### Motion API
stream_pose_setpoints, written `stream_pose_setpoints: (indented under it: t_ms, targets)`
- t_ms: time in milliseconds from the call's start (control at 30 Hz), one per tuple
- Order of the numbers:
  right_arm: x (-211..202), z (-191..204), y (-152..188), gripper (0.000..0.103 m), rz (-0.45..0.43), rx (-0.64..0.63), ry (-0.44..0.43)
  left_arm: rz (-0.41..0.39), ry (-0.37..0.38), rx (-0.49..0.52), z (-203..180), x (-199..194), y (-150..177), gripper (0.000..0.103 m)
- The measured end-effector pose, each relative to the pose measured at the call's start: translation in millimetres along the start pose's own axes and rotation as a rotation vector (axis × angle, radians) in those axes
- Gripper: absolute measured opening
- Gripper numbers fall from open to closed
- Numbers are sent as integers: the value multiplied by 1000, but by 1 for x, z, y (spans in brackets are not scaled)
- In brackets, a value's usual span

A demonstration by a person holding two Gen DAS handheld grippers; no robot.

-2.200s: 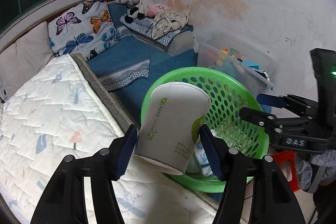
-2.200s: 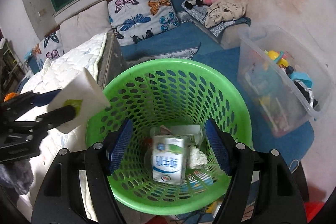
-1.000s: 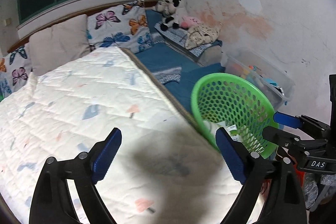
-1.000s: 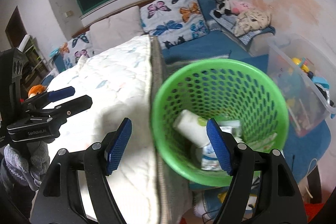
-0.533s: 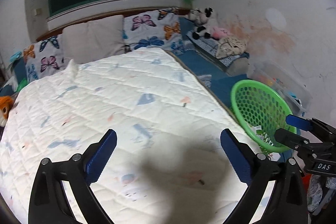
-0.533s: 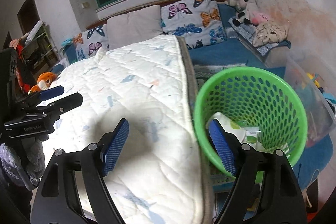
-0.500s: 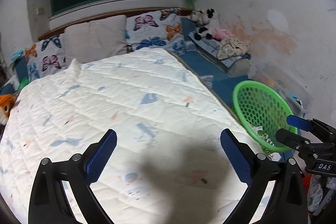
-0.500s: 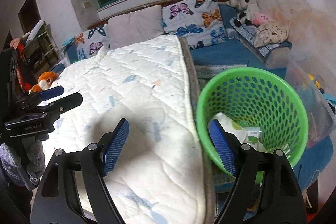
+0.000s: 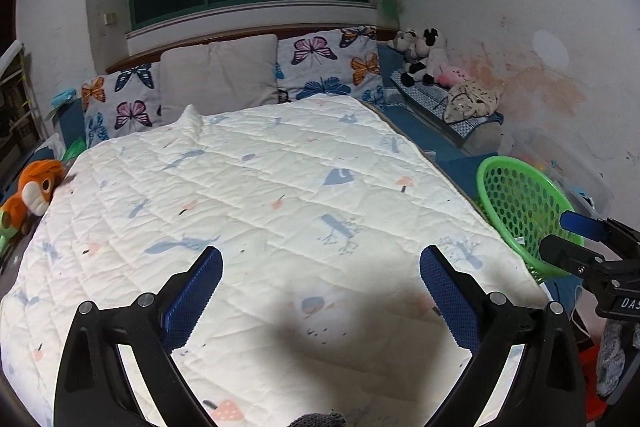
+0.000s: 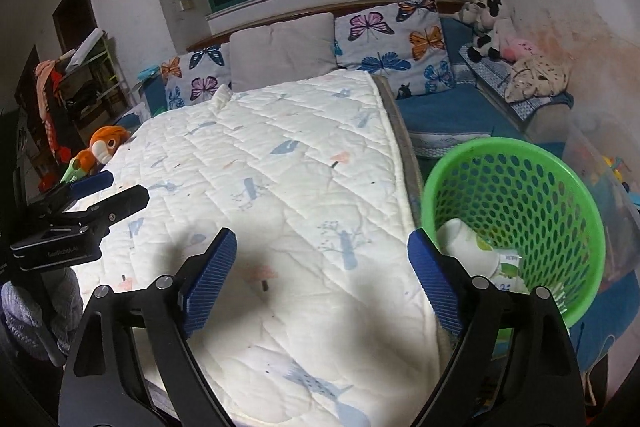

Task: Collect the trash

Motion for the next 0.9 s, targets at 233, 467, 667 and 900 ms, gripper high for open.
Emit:
stream_pose_setpoints:
  t_ms: [233,467,667,900]
  targets:
    - [3,13,7,94,-6,-29,-1,1,-40,-27,17,-8,11,96]
    - [3,17,10,97,-14,-46,7,7,-59,-42,22,-11,19,96]
    - [0,19,11,98,-21,-57,7,8,-68,-40,21,-13,21,96]
    - [0,20,12,98,-24,-59,10,10,-73,-42,22,-14,23,96]
Point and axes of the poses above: each gripper's, at about its wrist camera, not at the fingertips, and x roughly the way its jaws point, z to its left, y to its underside, the point moved 8 cm from there along x, roughly the way its jaws point, and after that the axes turned 14 degrees about x, right-handed, at the moved point
